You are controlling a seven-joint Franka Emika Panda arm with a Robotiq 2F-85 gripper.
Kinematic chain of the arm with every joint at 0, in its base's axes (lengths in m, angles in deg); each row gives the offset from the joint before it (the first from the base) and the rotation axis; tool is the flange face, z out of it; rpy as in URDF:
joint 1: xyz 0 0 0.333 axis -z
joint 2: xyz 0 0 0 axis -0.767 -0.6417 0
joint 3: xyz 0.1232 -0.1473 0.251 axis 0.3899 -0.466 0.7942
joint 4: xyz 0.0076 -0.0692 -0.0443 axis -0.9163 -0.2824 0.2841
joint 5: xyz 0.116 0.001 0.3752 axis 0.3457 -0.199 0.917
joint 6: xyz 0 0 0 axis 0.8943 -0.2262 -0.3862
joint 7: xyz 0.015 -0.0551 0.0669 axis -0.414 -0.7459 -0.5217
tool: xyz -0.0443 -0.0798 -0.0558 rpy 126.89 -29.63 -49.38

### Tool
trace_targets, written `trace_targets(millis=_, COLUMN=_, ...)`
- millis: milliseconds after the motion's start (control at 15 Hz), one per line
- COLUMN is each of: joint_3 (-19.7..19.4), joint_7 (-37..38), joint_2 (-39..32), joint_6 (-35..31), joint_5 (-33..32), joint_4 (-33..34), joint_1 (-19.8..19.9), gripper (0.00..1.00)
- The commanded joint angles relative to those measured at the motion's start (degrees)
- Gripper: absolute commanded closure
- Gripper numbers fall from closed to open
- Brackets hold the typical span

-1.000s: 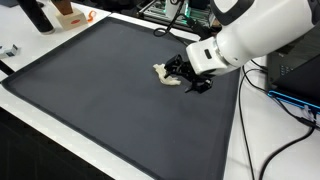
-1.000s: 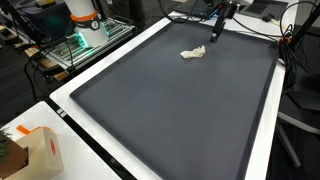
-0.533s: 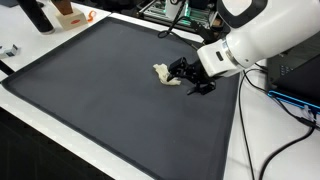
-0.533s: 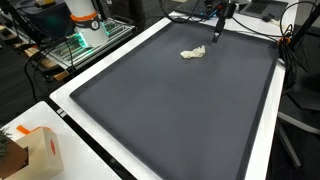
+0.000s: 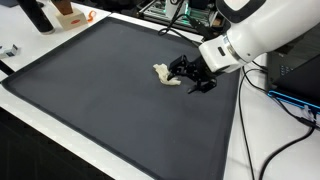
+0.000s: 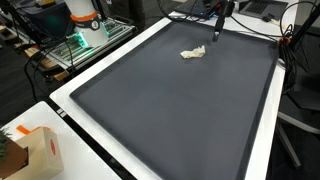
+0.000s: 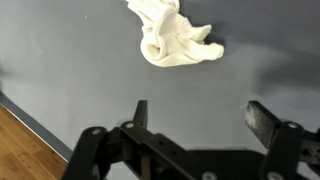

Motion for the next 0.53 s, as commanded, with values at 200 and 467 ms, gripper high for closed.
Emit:
trace_targets(millis=200, joint_3=2.03, joint_7=-0.13, joint_2=4.95, joint_6=-0.56, joint_5=0.77, joint_4=-6.65, joint_1=1.19, gripper=0.00)
trace_targets(millis=467, joint_3=2.71, joint_7=-0.09, joint_2=6.76, joint_6=-1.05, joint_5=0.84, joint_4=-9.35, joint_1=1.72, gripper=0.00)
